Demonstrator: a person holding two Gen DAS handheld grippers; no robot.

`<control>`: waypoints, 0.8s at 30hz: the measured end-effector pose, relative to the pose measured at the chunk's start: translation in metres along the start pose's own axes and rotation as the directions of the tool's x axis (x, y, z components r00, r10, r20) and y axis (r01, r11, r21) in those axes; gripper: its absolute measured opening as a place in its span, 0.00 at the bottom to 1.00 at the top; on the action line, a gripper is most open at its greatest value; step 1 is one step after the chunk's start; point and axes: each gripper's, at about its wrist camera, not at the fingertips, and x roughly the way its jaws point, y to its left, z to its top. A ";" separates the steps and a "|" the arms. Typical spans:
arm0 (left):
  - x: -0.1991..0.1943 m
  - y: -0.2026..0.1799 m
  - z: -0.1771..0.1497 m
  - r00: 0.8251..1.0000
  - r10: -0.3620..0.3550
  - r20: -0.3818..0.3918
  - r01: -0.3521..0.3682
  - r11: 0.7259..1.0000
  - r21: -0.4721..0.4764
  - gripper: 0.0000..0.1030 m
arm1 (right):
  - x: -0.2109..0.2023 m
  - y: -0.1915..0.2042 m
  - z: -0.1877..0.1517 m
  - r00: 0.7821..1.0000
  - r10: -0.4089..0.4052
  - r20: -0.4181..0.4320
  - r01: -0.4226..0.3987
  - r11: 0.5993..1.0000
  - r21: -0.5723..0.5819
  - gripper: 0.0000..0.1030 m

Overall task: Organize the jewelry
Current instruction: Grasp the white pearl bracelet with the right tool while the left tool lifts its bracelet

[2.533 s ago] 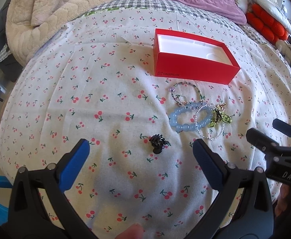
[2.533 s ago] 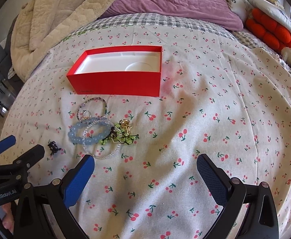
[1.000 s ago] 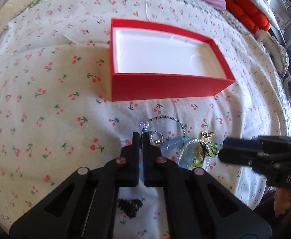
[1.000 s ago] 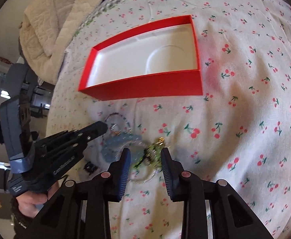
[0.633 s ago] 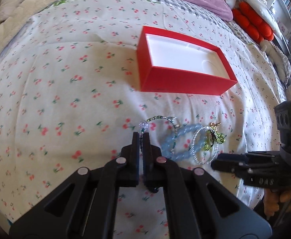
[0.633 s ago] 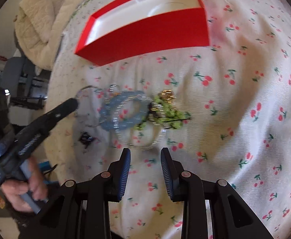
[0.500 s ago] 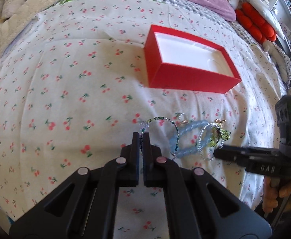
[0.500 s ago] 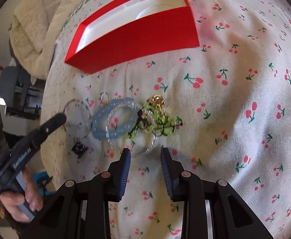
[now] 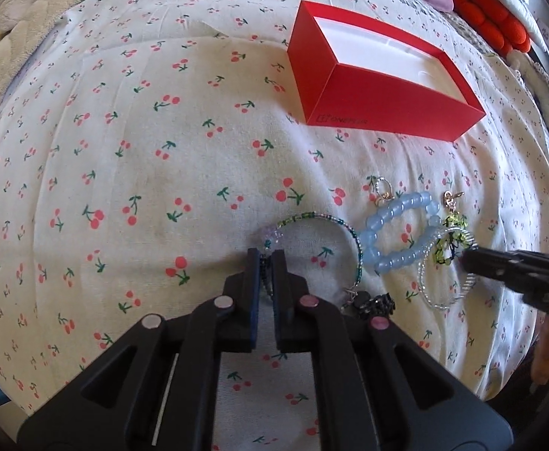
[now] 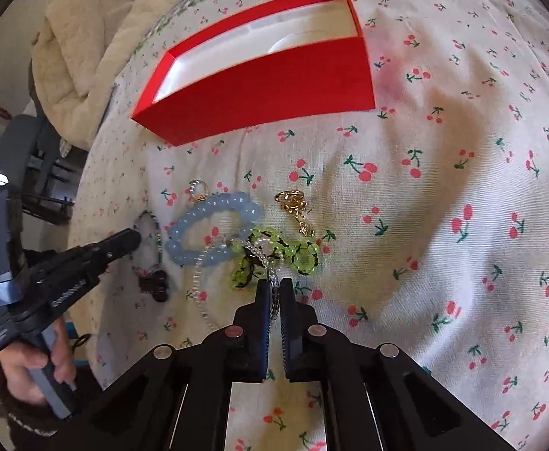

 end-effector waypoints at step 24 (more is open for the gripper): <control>-0.057 -0.006 0.018 0.983 -0.028 0.180 0.044 0.996 -0.083 0.03 | -0.088 0.028 0.037 0.963 0.124 0.238 -0.110 0.992 -0.069 0.04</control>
